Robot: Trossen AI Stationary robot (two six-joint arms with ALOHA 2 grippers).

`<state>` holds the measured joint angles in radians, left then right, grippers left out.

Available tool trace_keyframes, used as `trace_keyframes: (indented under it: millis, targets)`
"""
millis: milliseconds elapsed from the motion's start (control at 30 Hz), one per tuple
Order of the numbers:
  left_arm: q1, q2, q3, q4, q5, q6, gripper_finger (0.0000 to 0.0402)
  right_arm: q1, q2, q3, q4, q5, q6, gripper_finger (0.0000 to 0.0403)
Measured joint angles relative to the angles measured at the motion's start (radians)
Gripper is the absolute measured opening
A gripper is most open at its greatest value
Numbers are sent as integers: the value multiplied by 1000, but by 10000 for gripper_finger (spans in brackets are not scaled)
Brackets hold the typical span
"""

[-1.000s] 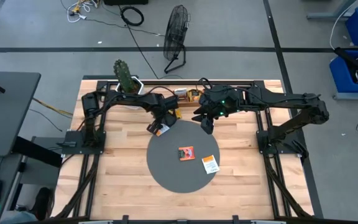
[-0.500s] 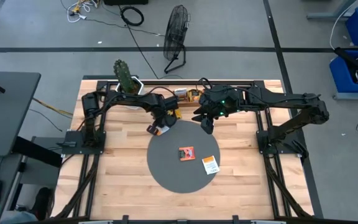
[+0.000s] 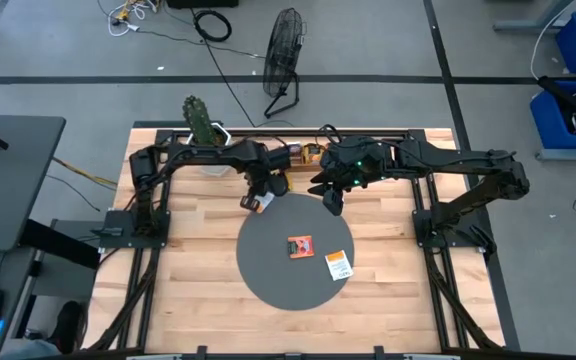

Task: Pick & Place Tea
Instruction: Put the white tea bag into the left section of the wooden organizer

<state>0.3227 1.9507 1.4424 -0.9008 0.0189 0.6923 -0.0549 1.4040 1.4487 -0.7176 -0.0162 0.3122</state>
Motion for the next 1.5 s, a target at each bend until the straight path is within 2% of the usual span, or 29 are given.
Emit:
trace_keyframes:
  millis: [100,233,400,500,700,900,1133,1500]
  targets:
    - [1,0,69,-13,-47,-44,3,0,0,0,0,0,0,155]
    - [12,0,179,-2,-169,-104,2,0,0,0,0,0,0,155]
    - [64,-1,279,120,-264,-204,2,0,0,0,0,0,0,155]
    - [102,-2,285,200,-282,-241,2,0,0,0,1,0,0,155]
    - [139,22,284,240,-288,-244,2,16,0,0,6,2,2,155]
    - [122,78,285,262,-291,-258,2,26,0,0,18,26,9,155]
    - [81,141,285,301,-397,-229,2,26,0,0,24,27,11,155]
    - [78,155,284,285,-464,-188,2,26,0,0,25,27,16,155]
